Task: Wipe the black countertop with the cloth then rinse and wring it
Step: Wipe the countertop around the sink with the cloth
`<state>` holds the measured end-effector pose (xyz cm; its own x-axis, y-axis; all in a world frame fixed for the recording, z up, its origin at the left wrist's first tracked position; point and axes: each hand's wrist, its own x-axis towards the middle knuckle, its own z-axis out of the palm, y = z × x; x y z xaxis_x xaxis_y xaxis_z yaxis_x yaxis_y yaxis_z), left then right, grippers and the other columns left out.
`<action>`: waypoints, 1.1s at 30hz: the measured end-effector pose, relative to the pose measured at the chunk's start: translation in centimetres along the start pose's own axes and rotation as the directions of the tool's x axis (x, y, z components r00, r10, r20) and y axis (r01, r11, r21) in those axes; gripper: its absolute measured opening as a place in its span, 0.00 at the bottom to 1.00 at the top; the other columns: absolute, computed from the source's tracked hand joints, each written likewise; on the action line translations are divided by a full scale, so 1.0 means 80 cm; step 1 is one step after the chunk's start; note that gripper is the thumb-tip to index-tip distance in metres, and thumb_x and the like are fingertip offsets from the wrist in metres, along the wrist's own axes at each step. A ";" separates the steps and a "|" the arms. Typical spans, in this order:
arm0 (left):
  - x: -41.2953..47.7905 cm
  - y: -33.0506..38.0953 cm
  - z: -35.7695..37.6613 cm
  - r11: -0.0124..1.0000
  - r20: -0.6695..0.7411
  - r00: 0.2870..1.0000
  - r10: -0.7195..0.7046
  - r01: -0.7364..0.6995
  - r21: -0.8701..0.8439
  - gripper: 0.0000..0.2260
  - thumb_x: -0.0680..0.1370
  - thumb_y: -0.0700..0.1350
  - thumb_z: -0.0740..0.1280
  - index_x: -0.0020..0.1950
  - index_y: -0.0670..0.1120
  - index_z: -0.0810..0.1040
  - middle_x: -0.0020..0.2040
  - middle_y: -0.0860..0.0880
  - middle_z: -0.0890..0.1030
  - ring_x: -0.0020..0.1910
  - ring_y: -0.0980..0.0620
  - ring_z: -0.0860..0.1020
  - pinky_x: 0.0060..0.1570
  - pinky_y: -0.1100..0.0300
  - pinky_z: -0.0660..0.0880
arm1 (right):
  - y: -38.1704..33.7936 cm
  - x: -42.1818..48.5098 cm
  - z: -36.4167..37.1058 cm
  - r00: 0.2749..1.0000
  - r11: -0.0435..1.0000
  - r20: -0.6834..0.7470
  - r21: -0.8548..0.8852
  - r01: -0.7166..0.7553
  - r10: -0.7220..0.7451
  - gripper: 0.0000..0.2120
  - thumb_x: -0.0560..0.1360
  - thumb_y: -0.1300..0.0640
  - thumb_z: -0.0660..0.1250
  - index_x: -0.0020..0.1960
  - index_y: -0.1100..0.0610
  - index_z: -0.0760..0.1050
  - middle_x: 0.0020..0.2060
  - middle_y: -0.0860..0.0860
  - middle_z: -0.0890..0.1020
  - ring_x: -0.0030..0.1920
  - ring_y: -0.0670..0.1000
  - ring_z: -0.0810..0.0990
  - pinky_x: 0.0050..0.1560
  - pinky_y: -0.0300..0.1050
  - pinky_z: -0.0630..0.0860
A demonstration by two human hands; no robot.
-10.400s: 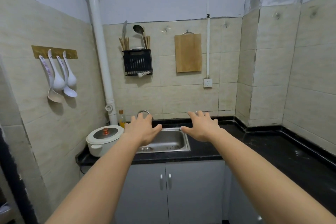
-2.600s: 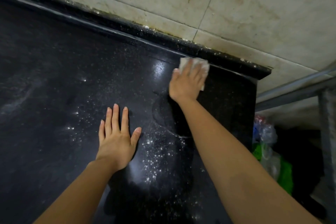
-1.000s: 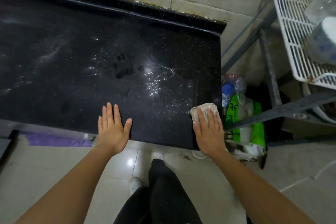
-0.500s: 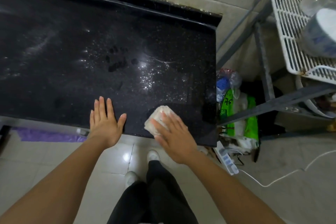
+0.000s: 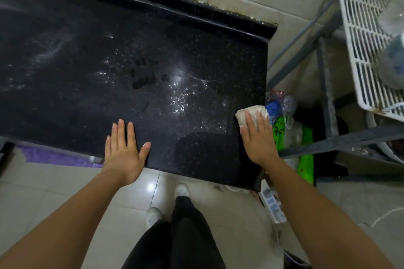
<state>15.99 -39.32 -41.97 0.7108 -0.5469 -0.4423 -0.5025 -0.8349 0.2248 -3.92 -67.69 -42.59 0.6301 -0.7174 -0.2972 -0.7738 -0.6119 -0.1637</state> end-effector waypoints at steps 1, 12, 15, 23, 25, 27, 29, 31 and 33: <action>0.000 0.000 0.000 1.000 0.002 1.000 0.001 -0.001 0.005 0.33 0.78 0.62 0.40 0.76 0.45 0.33 0.75 0.45 0.31 0.73 0.47 0.30 0.72 0.52 0.33 | -0.005 0.011 -0.004 0.999 0.999 0.013 0.012 -0.032 0.032 0.26 0.82 0.44 0.43 0.78 0.46 0.41 0.78 0.56 0.40 0.77 0.56 0.37 0.75 0.51 0.36; -0.002 0.000 -0.004 1.000 0.008 1.000 0.009 -0.009 -0.004 0.33 0.78 0.61 0.40 0.75 0.45 0.32 0.75 0.44 0.30 0.73 0.48 0.29 0.72 0.52 0.33 | -0.080 -0.070 0.032 0.907 0.908 0.130 -0.074 0.411 -0.400 0.30 0.76 0.34 0.31 0.75 0.43 0.31 0.76 0.53 0.38 0.75 0.53 0.31 0.73 0.49 0.30; -0.002 0.001 -0.006 1.000 0.028 0.999 0.016 -0.016 -0.013 0.33 0.78 0.61 0.39 0.75 0.45 0.31 0.75 0.44 0.30 0.72 0.48 0.28 0.72 0.52 0.33 | -0.071 -0.081 0.030 0.776 0.780 0.217 -0.087 0.620 -0.592 0.25 0.79 0.37 0.34 0.73 0.36 0.29 0.77 0.48 0.37 0.75 0.49 0.31 0.73 0.46 0.29; 0.000 0.003 -0.007 1.000 0.031 0.999 -0.007 0.007 -0.021 0.33 0.75 0.62 0.36 0.72 0.45 0.28 0.73 0.46 0.28 0.70 0.49 0.26 0.69 0.54 0.30 | -0.022 0.046 -0.015 0.978 0.974 0.043 -0.089 0.207 -0.204 0.29 0.76 0.34 0.35 0.75 0.40 0.37 0.78 0.50 0.43 0.77 0.53 0.38 0.73 0.48 0.33; 0.001 0.002 -0.005 1.000 0.018 1.000 -0.016 0.016 -0.021 0.32 0.76 0.62 0.36 0.72 0.46 0.27 0.72 0.47 0.26 0.69 0.50 0.25 0.68 0.55 0.29 | -0.024 0.086 -0.025 0.994 0.991 0.024 -0.084 0.108 -0.106 0.26 0.81 0.40 0.42 0.77 0.43 0.42 0.78 0.53 0.44 0.77 0.54 0.40 0.75 0.51 0.37; 0.001 0.002 -0.003 1.000 0.009 1.000 -0.018 0.018 -0.021 0.31 0.77 0.63 0.35 0.71 0.47 0.26 0.72 0.48 0.26 0.69 0.50 0.25 0.68 0.56 0.29 | -0.034 0.117 -0.032 0.999 0.998 0.019 -0.061 0.034 -0.033 0.26 0.82 0.43 0.44 0.78 0.43 0.43 0.78 0.53 0.42 0.77 0.54 0.39 0.75 0.52 0.36; 0.001 0.001 -0.001 1.000 -0.001 1.000 -0.014 0.014 -0.019 0.30 0.76 0.64 0.33 0.70 0.48 0.26 0.71 0.48 0.25 0.69 0.50 0.24 0.67 0.56 0.28 | -0.046 0.136 -0.036 1.000 1.000 0.022 -0.028 -0.012 0.012 0.26 0.82 0.43 0.43 0.78 0.43 0.41 0.78 0.53 0.41 0.77 0.54 0.38 0.74 0.52 0.35; 0.001 0.001 -0.002 1.000 0.000 1.000 -0.011 0.011 -0.024 0.31 0.74 0.64 0.33 0.71 0.49 0.27 0.71 0.49 0.25 0.70 0.50 0.25 0.67 0.56 0.29 | -0.054 0.138 -0.036 0.999 0.999 0.021 -0.014 -0.028 0.029 0.26 0.83 0.44 0.44 0.78 0.45 0.41 0.78 0.54 0.41 0.77 0.55 0.38 0.74 0.52 0.35; 0.001 0.001 -0.003 1.000 0.003 1.000 -0.015 0.015 -0.027 0.31 0.75 0.64 0.33 0.70 0.48 0.27 0.70 0.49 0.25 0.70 0.50 0.25 0.68 0.56 0.29 | -0.061 0.122 -0.030 0.999 0.998 0.016 -0.055 0.037 -0.036 0.26 0.82 0.44 0.43 0.78 0.46 0.42 0.78 0.56 0.43 0.77 0.56 0.39 0.74 0.53 0.36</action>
<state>16.10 -39.46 -41.74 0.7168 -0.5343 -0.4481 -0.4783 -0.8443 0.2415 6.18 -72.51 -42.41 0.6562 -0.6895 -0.3064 -0.7455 -0.6552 -0.1222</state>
